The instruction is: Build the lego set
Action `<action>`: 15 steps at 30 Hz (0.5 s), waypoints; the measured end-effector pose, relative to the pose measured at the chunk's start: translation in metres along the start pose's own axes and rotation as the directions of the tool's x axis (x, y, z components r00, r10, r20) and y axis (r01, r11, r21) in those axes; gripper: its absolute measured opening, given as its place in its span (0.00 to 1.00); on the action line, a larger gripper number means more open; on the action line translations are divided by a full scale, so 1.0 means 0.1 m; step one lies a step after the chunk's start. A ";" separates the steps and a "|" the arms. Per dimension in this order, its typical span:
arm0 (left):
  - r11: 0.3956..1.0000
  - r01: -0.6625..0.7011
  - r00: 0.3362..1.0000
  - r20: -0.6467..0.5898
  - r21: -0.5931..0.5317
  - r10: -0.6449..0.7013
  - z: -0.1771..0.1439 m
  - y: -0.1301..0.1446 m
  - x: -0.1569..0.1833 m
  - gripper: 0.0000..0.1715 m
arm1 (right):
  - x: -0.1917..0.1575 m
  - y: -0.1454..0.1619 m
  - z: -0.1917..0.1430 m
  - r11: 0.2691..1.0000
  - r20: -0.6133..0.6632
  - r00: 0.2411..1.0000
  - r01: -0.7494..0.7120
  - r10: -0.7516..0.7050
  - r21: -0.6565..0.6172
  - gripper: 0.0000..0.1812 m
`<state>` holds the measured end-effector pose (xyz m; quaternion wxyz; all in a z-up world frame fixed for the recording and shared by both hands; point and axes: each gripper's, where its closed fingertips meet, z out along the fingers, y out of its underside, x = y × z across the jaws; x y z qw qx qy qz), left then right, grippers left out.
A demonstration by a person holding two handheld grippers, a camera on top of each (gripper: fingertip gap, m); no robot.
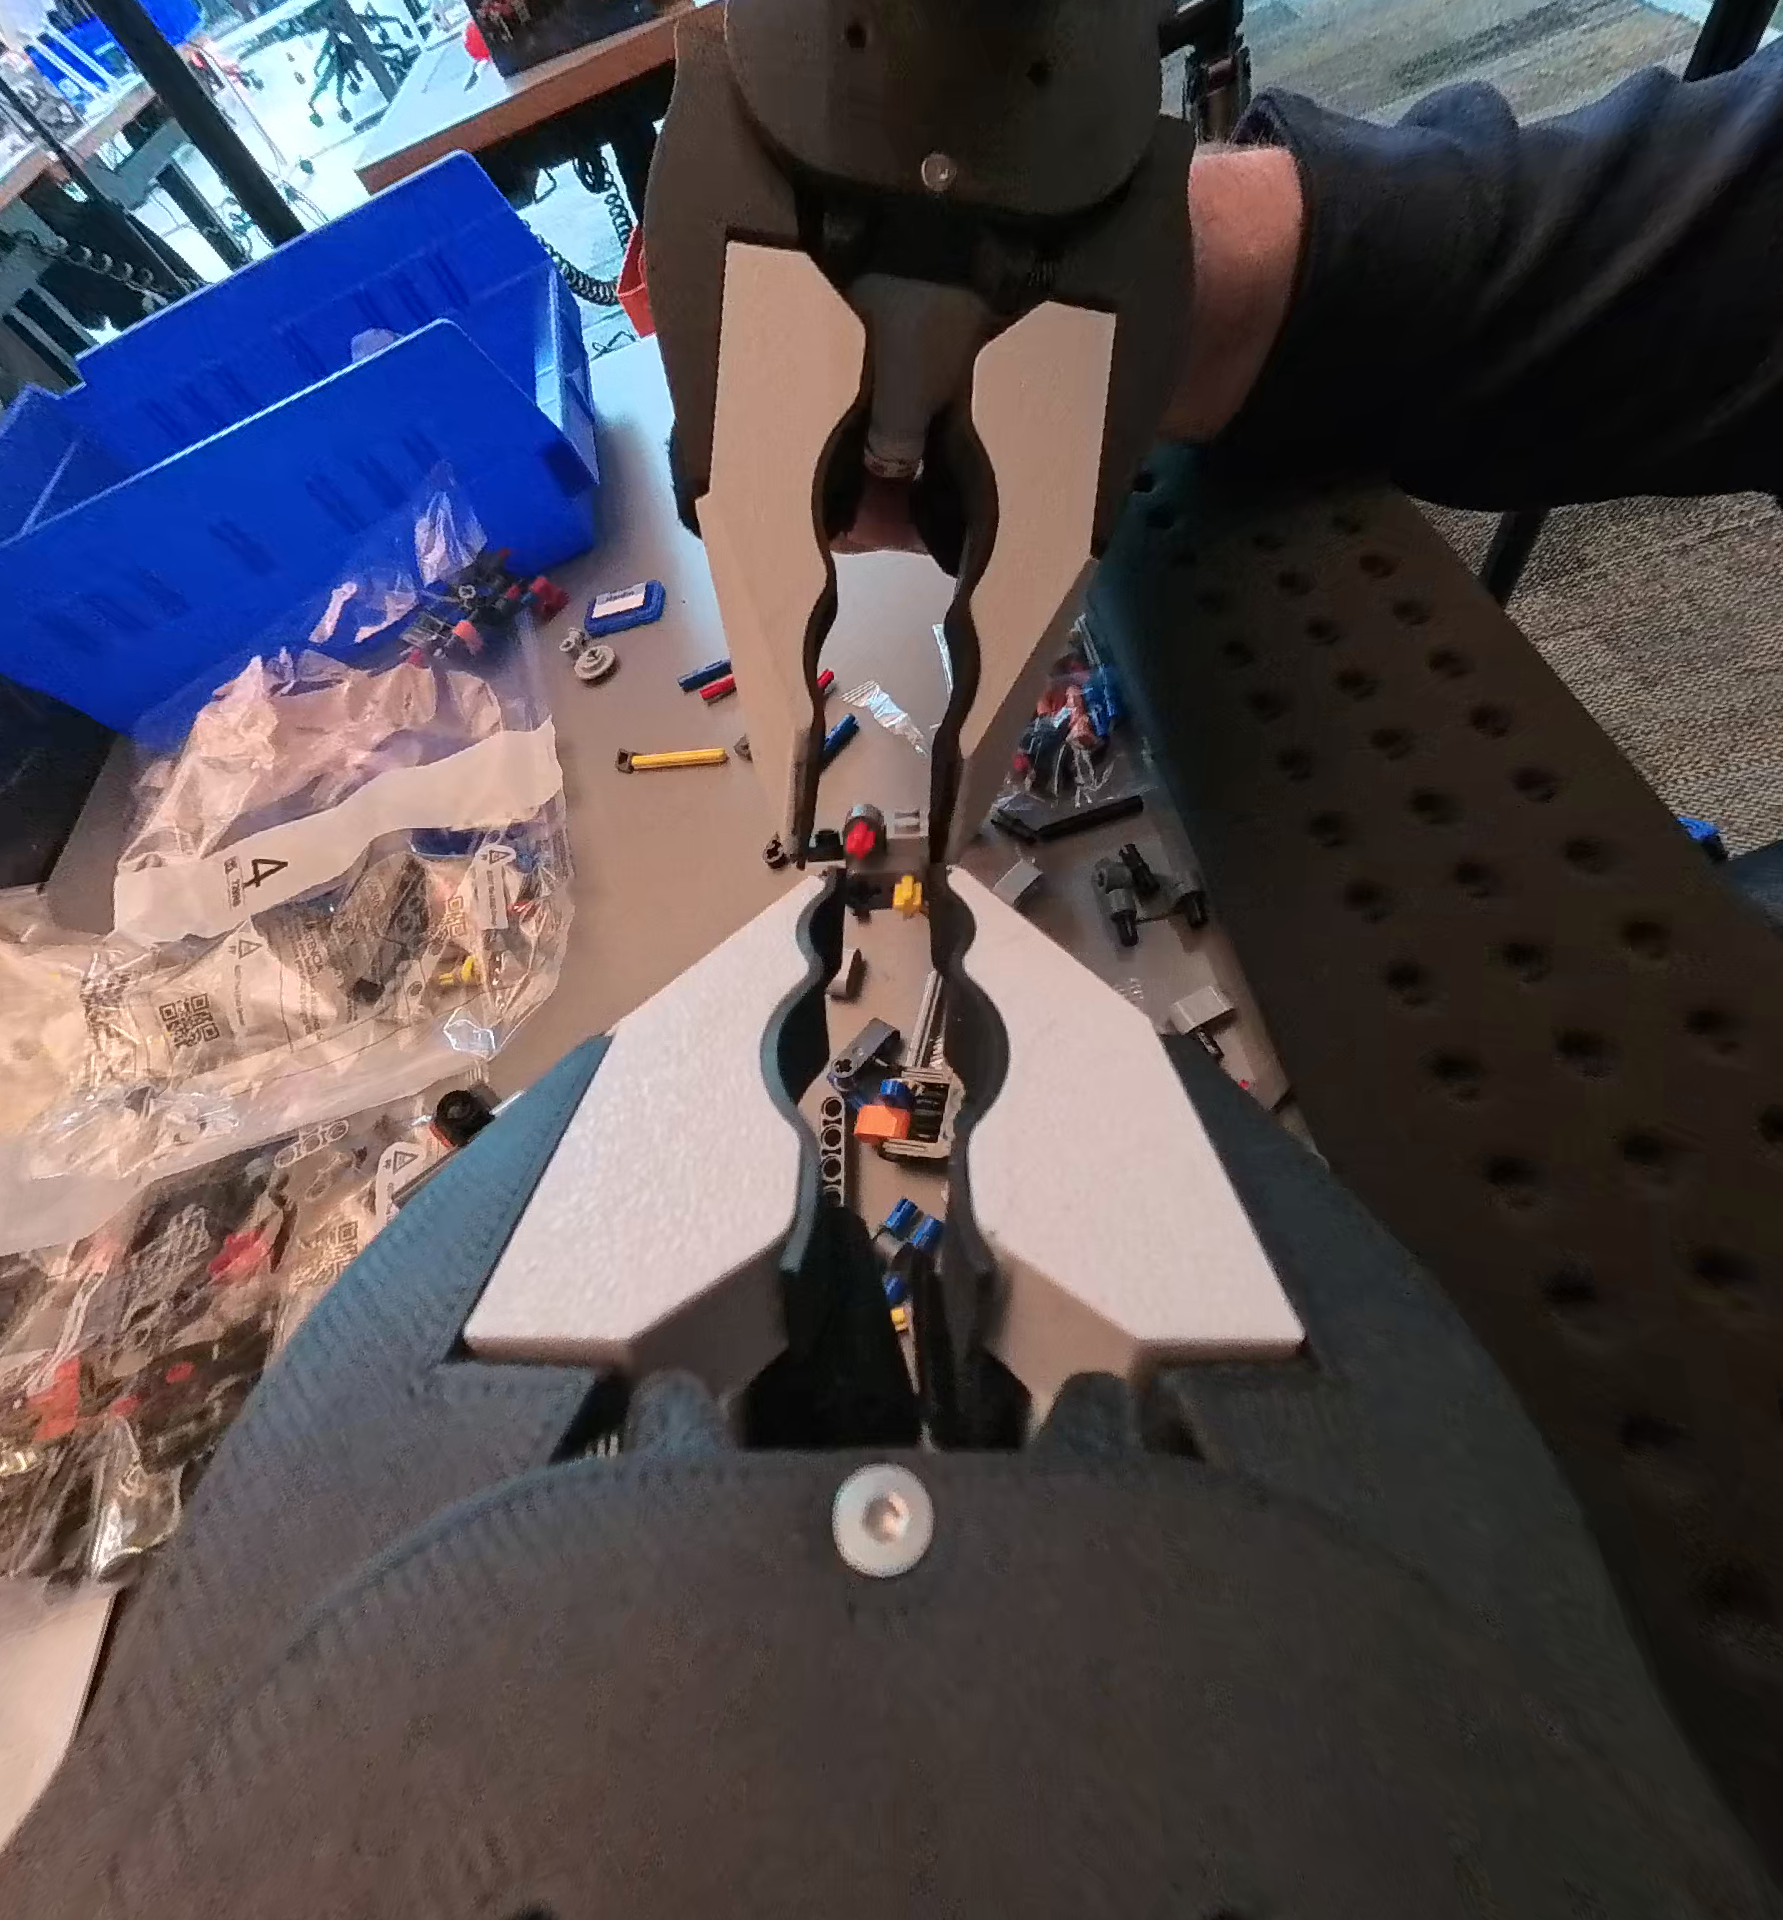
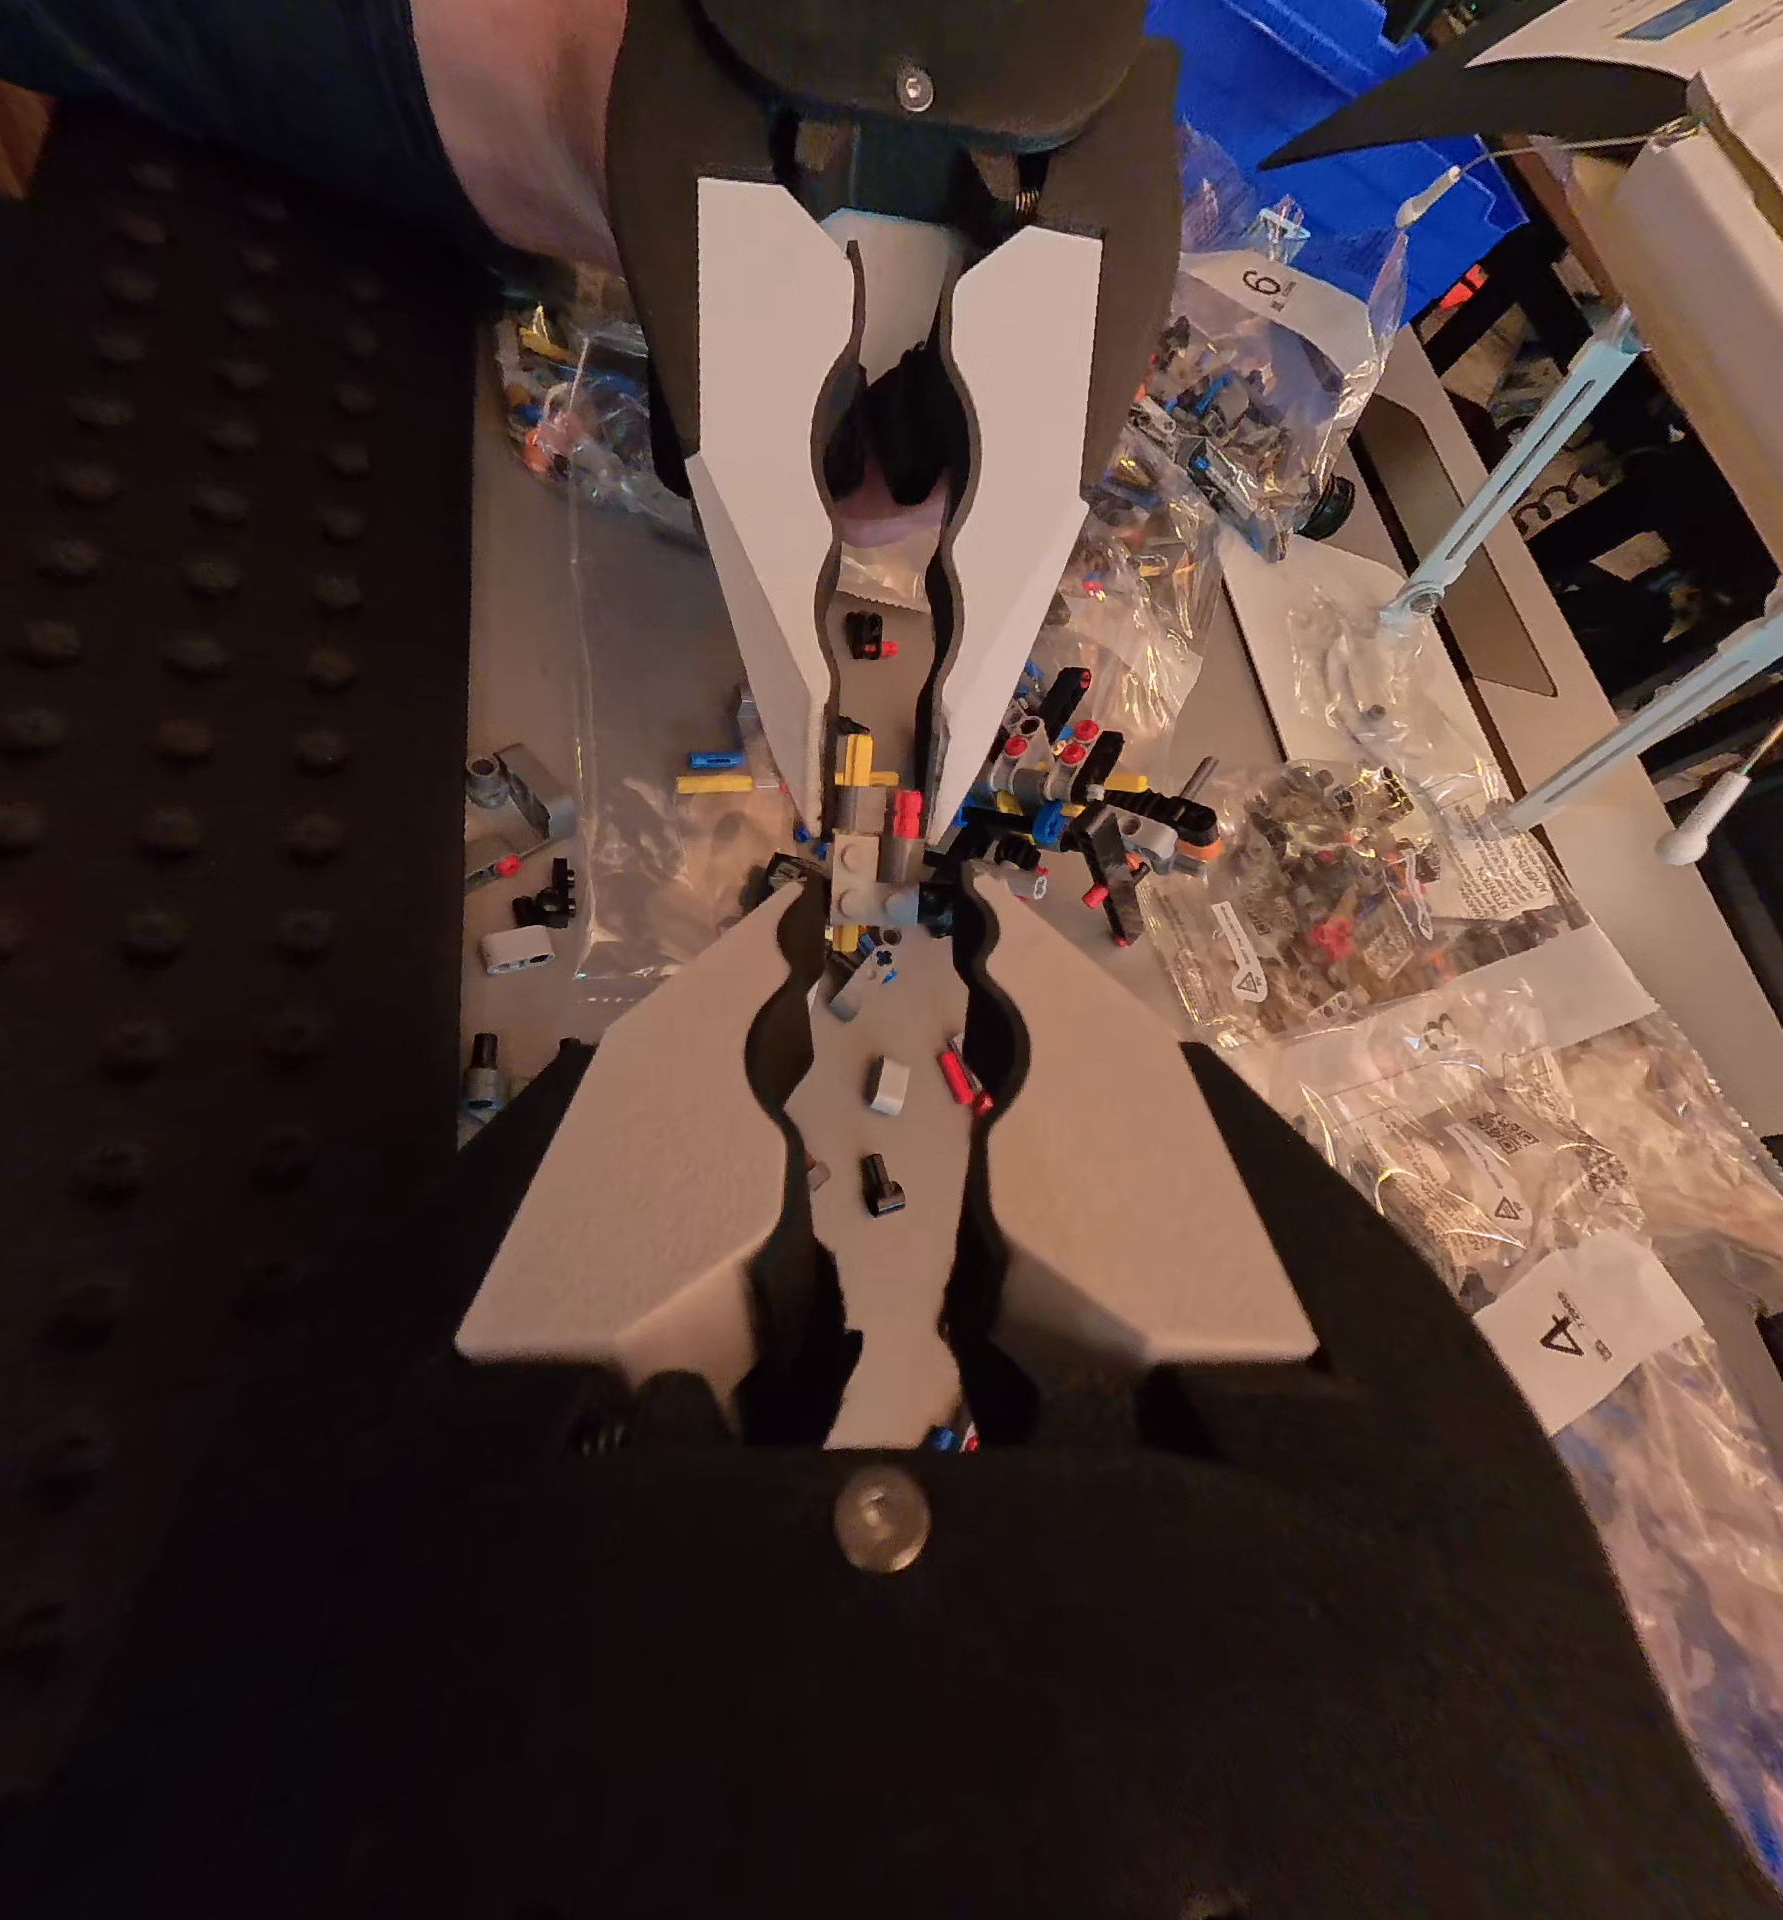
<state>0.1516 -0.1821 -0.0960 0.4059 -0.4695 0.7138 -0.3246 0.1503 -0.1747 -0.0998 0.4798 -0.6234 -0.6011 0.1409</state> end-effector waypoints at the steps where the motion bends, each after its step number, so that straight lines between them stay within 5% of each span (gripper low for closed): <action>1: 1.000 0.003 1.000 -0.002 0.004 -0.003 0.00 -0.01 0.00 0.09 | 0.00 0.00 0.00 1.000 0.002 1.000 0.000 0.000 0.002 0.12; 10: 0.999 -0.034 0.999 0.023 0.020 0.034 -0.02 -0.06 0.00 0.09 | -0.01 0.01 0.08 0.998 0.020 0.998 -0.059 0.059 -0.007 0.18; 15: 0.998 -0.054 0.998 0.026 0.015 0.053 -0.02 -0.07 0.01 0.09 | 0.00 0.01 0.11 0.998 0.006 0.998 -0.058 0.058 -0.025 0.13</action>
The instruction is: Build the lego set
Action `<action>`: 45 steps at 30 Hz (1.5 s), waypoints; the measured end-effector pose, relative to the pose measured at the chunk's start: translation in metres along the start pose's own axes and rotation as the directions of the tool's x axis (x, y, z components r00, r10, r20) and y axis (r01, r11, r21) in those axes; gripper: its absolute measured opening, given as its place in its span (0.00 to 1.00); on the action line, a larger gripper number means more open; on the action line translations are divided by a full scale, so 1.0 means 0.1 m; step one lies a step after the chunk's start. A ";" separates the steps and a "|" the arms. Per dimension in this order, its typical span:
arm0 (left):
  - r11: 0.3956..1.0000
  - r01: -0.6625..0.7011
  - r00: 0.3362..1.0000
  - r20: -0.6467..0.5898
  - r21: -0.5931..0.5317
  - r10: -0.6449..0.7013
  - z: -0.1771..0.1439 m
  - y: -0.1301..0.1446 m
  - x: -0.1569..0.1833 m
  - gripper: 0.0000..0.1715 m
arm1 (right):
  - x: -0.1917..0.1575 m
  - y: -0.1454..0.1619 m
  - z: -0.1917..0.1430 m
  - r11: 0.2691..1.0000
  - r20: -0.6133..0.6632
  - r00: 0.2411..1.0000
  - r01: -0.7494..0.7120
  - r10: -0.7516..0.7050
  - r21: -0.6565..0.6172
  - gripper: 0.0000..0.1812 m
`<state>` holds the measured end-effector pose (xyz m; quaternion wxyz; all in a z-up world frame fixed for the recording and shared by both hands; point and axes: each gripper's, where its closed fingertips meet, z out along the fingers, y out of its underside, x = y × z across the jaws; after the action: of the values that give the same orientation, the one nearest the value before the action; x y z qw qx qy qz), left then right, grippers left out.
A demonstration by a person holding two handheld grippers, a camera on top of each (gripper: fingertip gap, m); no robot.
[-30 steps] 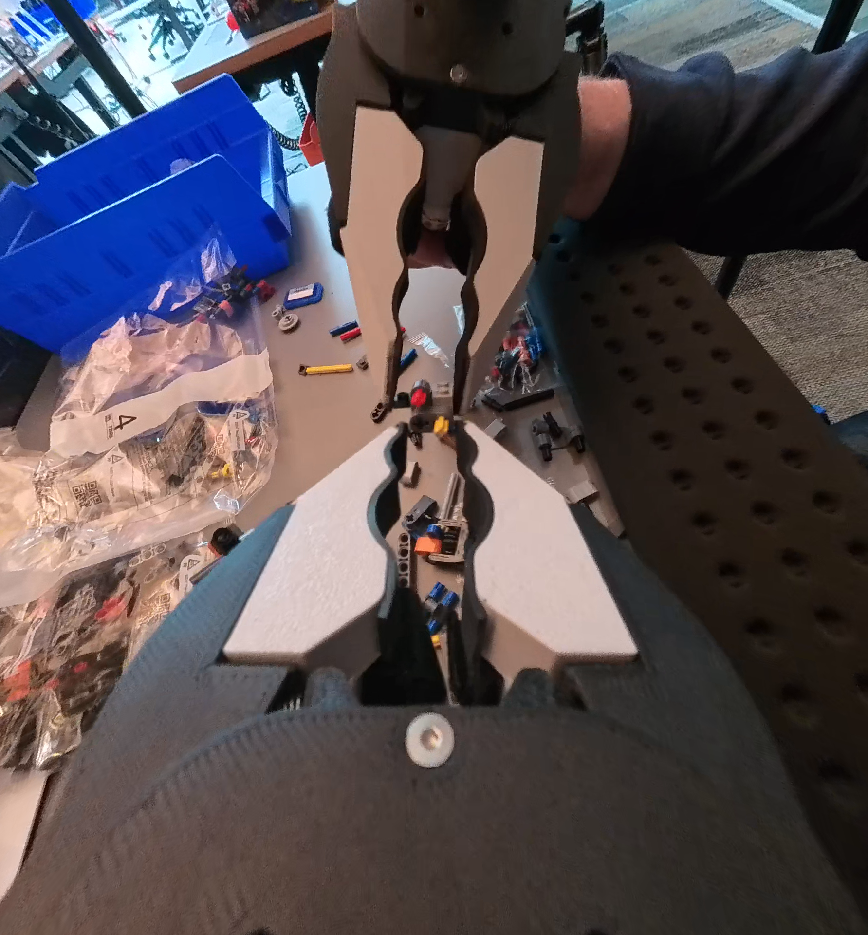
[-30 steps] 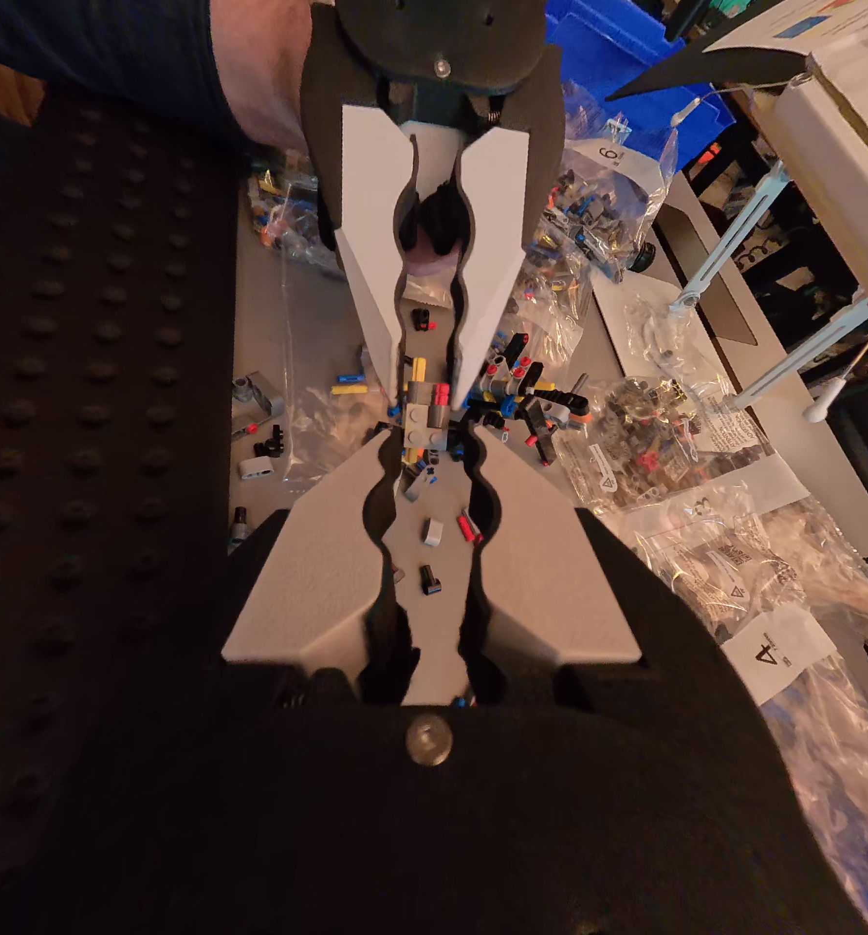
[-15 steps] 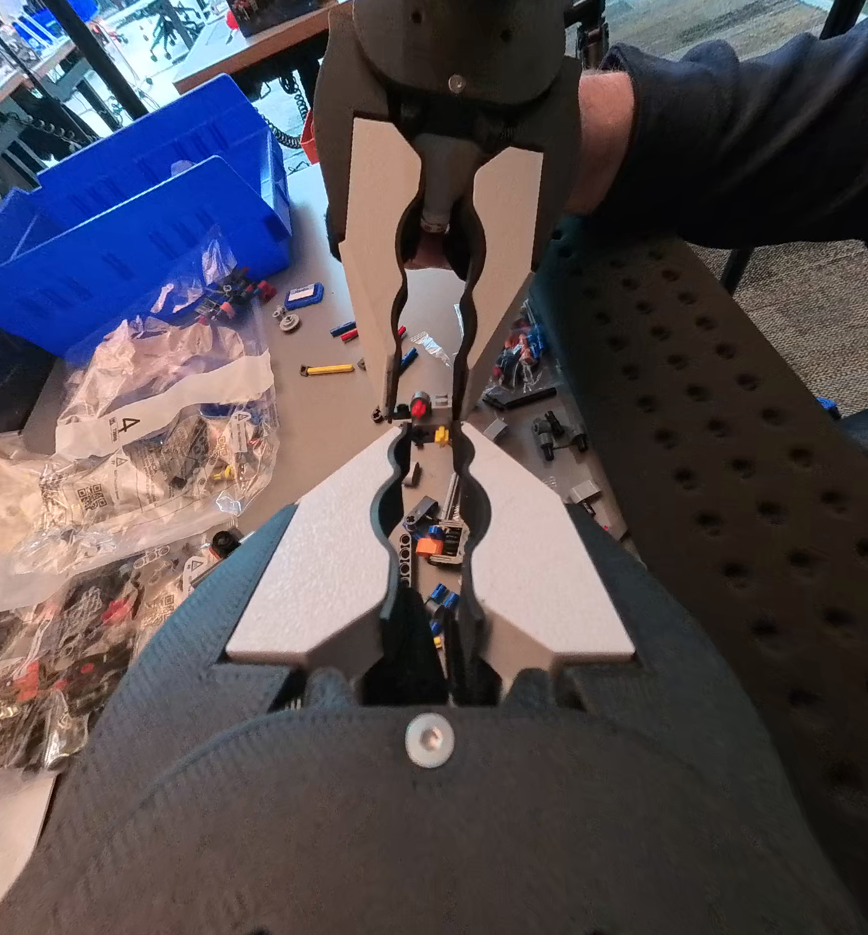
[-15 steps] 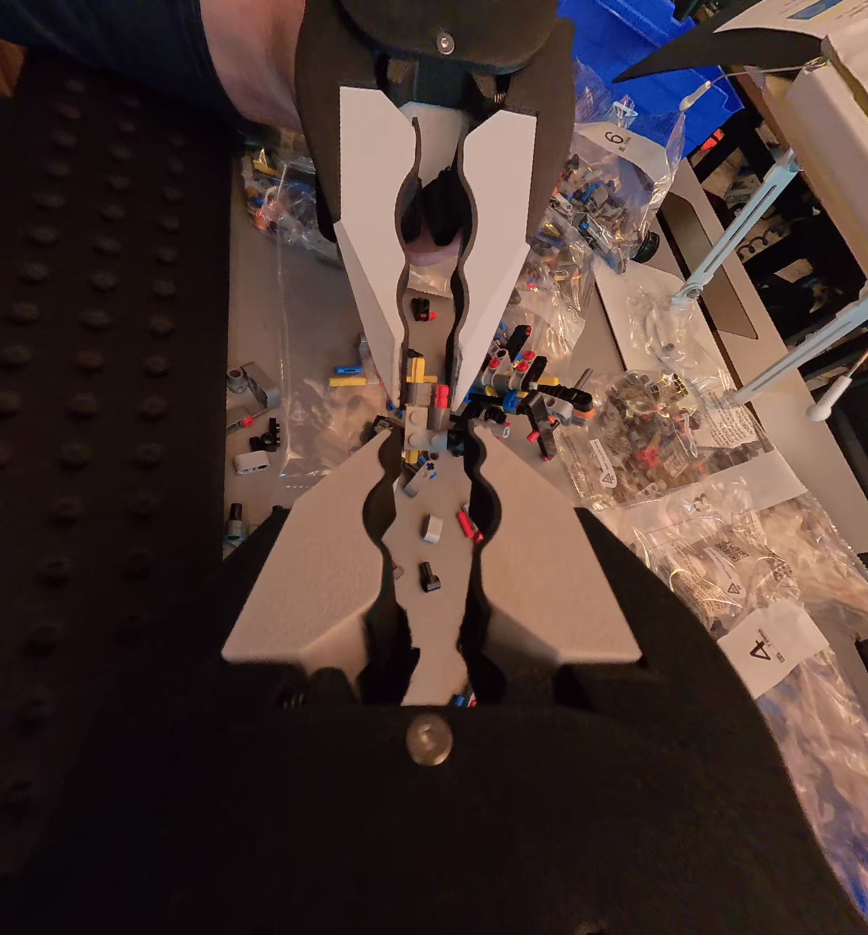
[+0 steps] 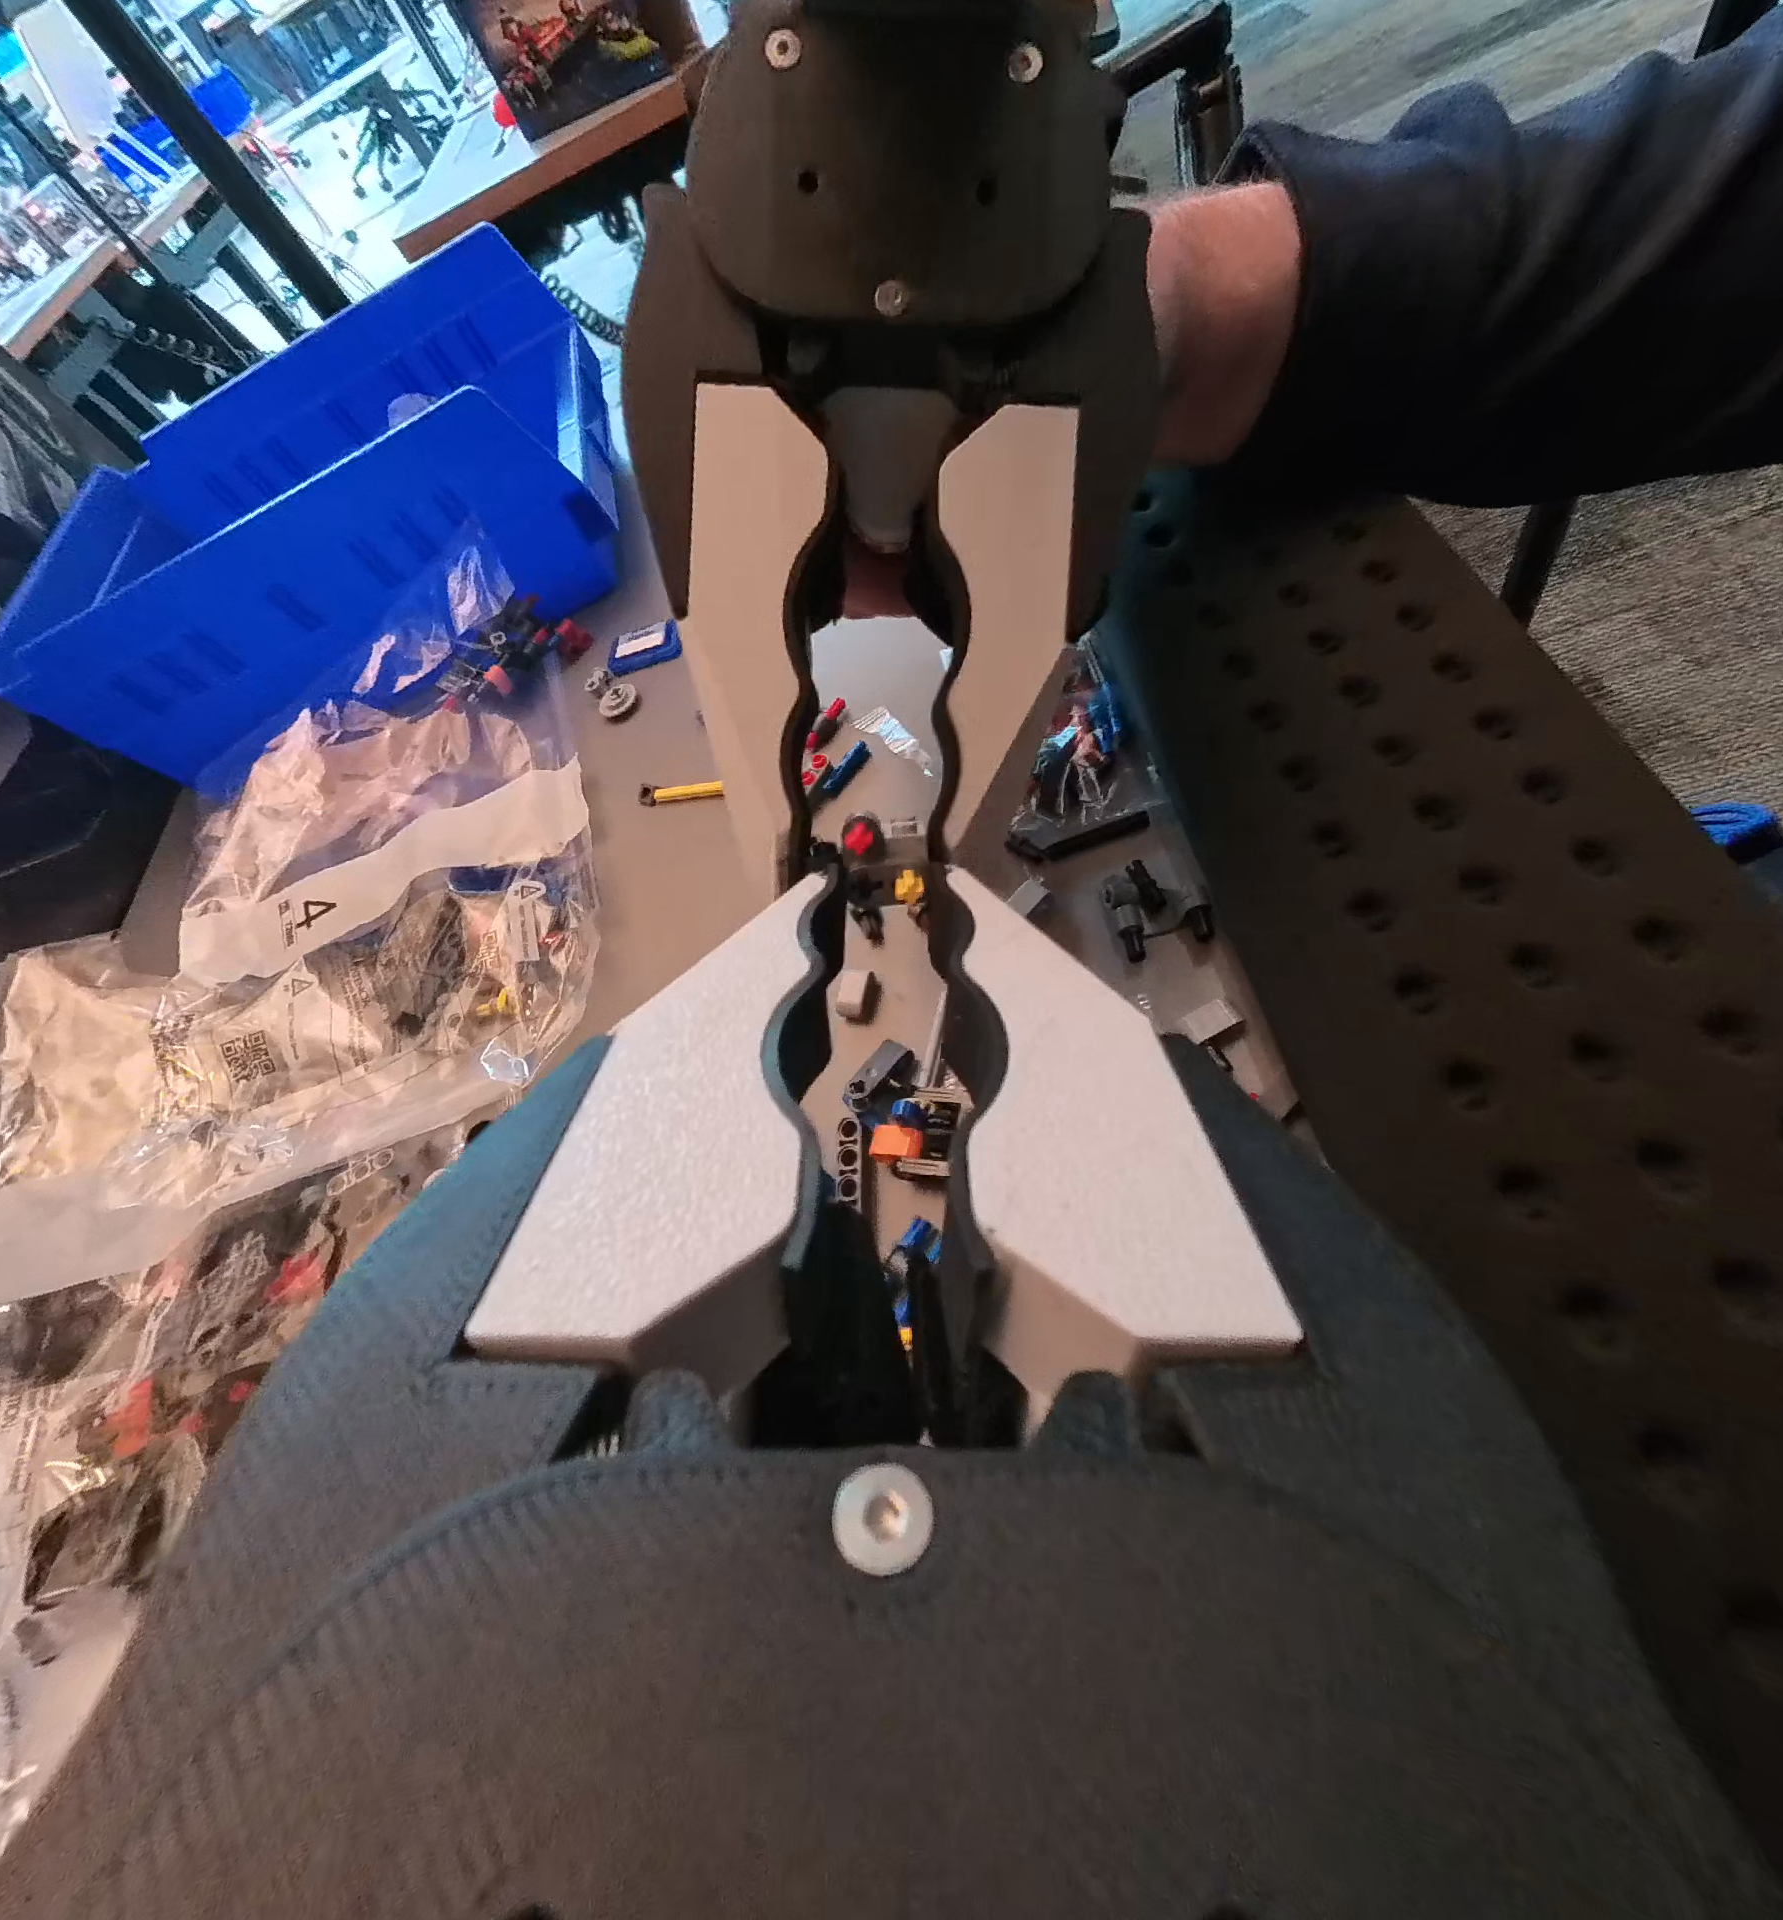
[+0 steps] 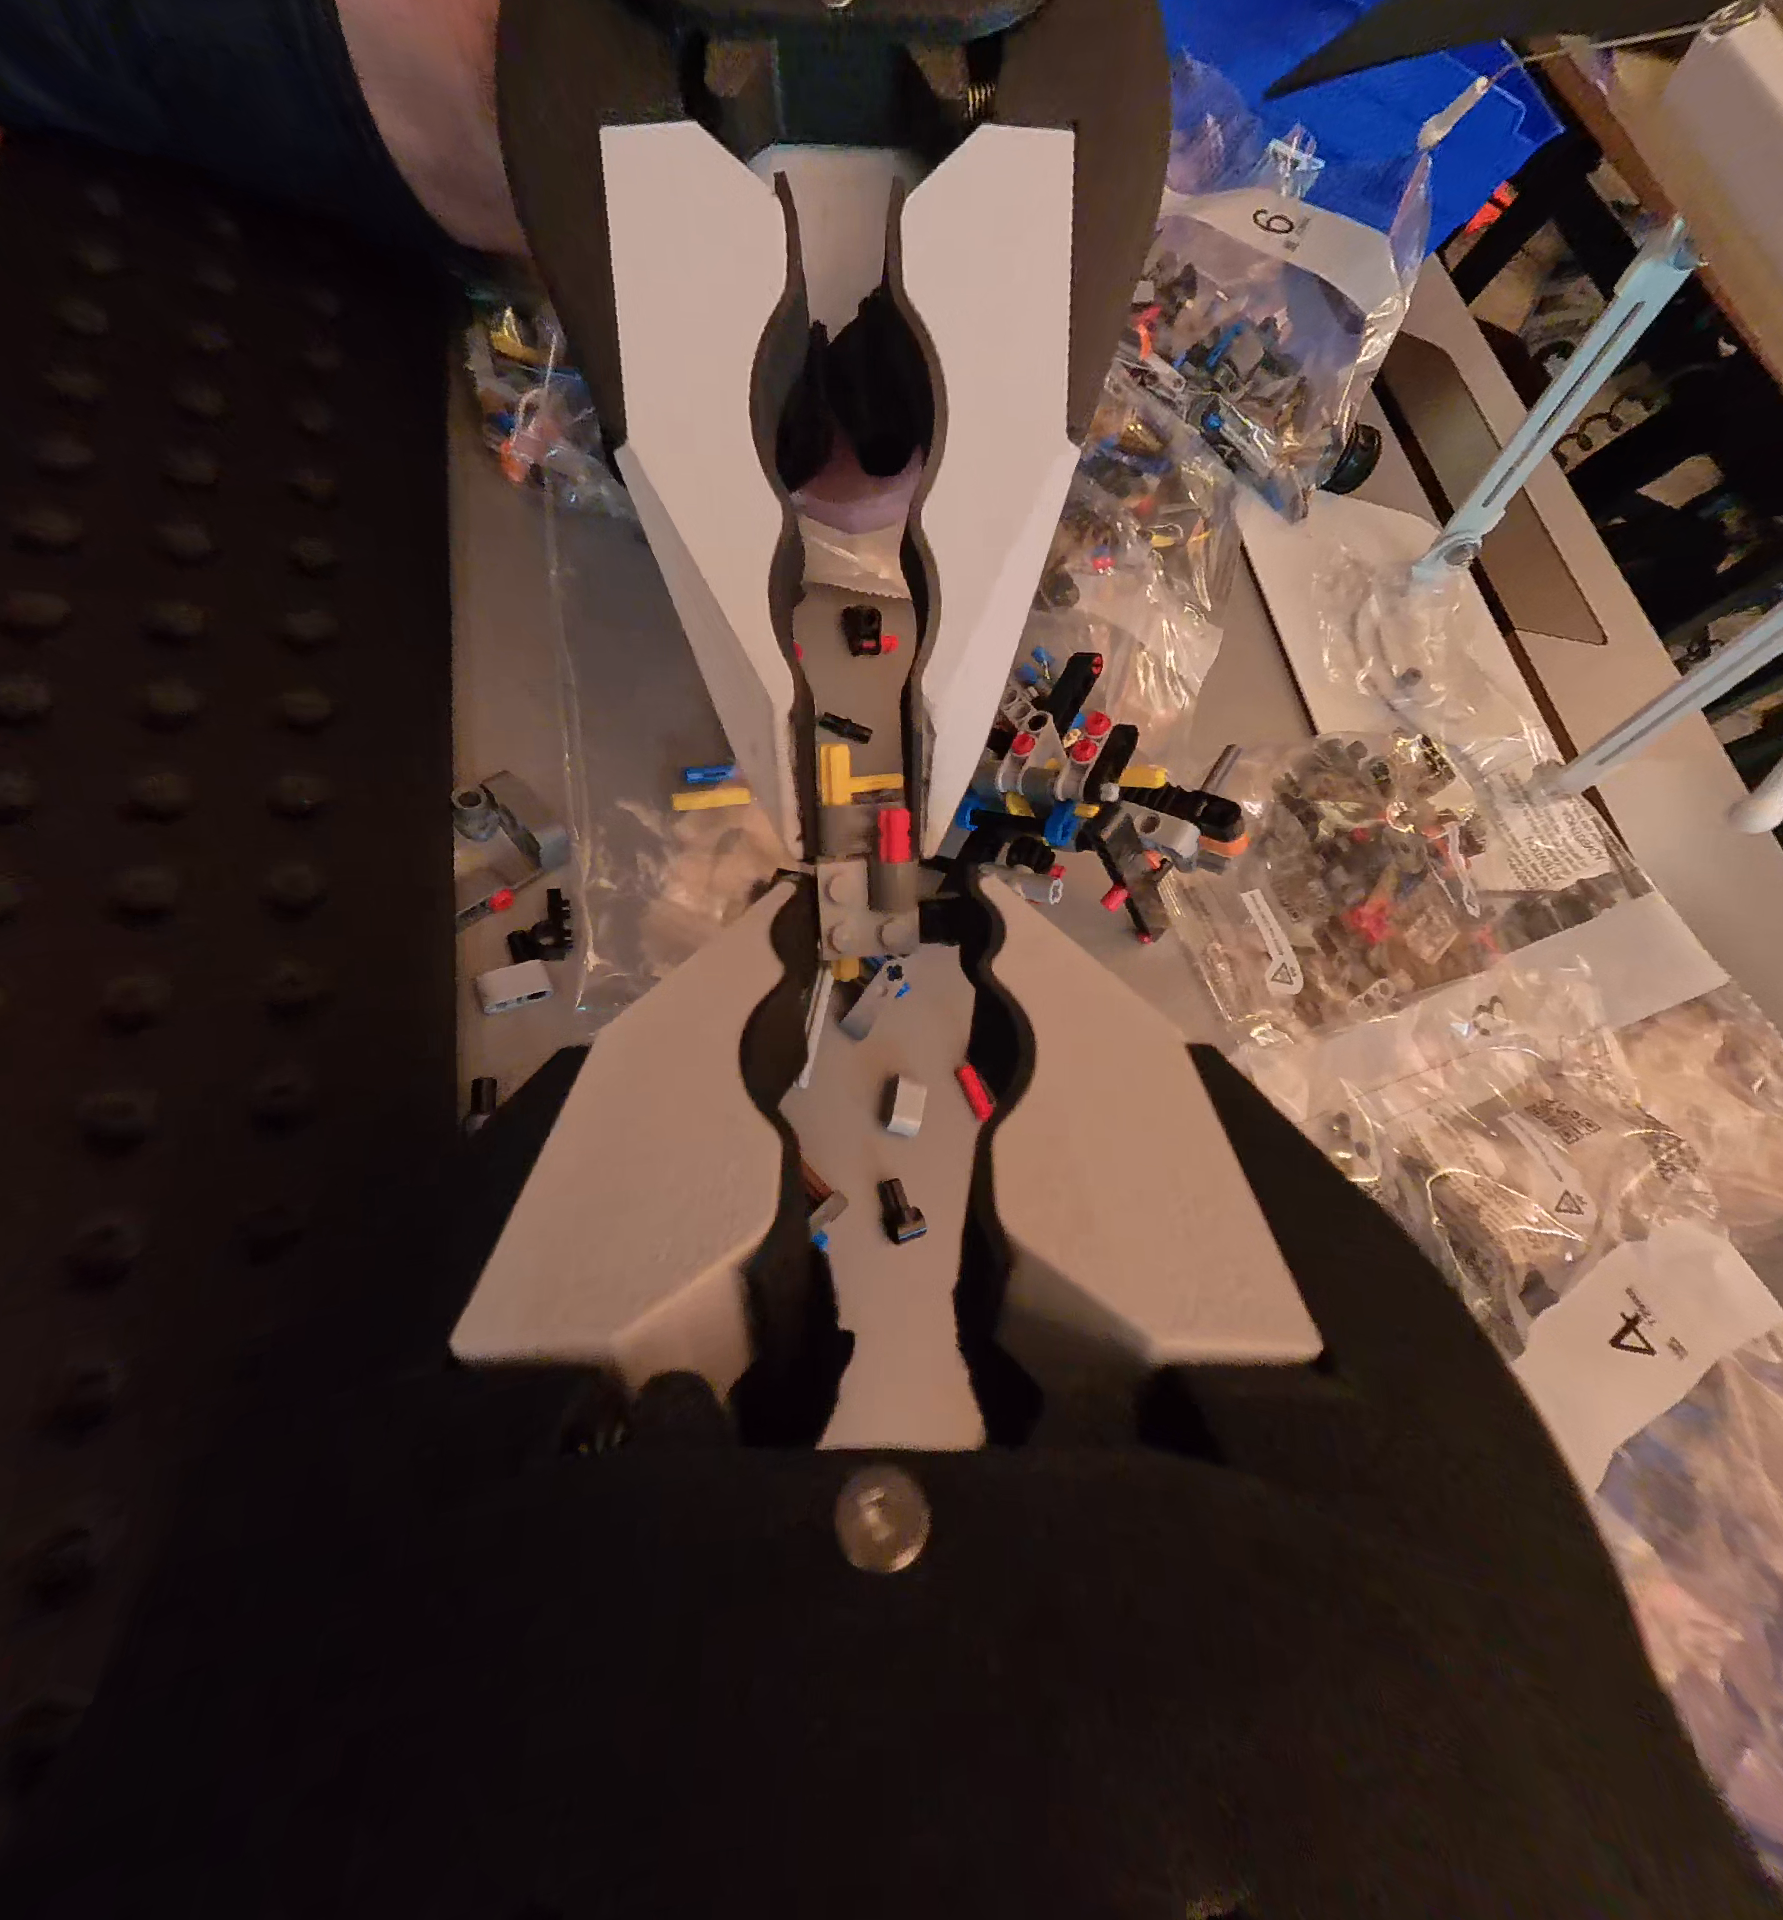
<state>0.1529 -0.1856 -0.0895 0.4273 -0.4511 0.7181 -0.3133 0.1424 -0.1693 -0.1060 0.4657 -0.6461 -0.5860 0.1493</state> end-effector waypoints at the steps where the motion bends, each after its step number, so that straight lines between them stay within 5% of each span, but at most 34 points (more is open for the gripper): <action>1: 1.000 -0.004 1.000 0.006 -0.002 0.004 0.00 0.00 -0.01 0.09 | 0.01 0.00 0.00 1.000 -0.005 1.000 -0.002 0.002 -0.004 0.13; 31: 0.999 -0.025 1.000 -0.018 0.026 0.026 -0.10 -0.02 0.05 0.08 | -0.07 -0.13 -0.08 0.994 0.075 0.994 -0.084 0.079 0.071 0.13; 40: 0.968 -0.163 0.985 0.027 -0.189 0.171 0.05 0.23 0.05 0.08 | -0.05 0.14 0.15 0.984 -0.030 0.998 0.055 -0.061 -0.168 0.14; 45: 0.975 -0.149 0.988 0.023 -0.166 0.154 0.02 0.18 0.06 0.08 | -0.07 0.10 0.13 0.988 -0.024 0.998 0.060 -0.064 -0.142 0.14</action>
<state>0.1460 -0.1835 -0.1075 0.4244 -0.4342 0.7659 -0.2116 0.1378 -0.1687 -0.1231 0.4315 -0.6610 -0.6082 0.0834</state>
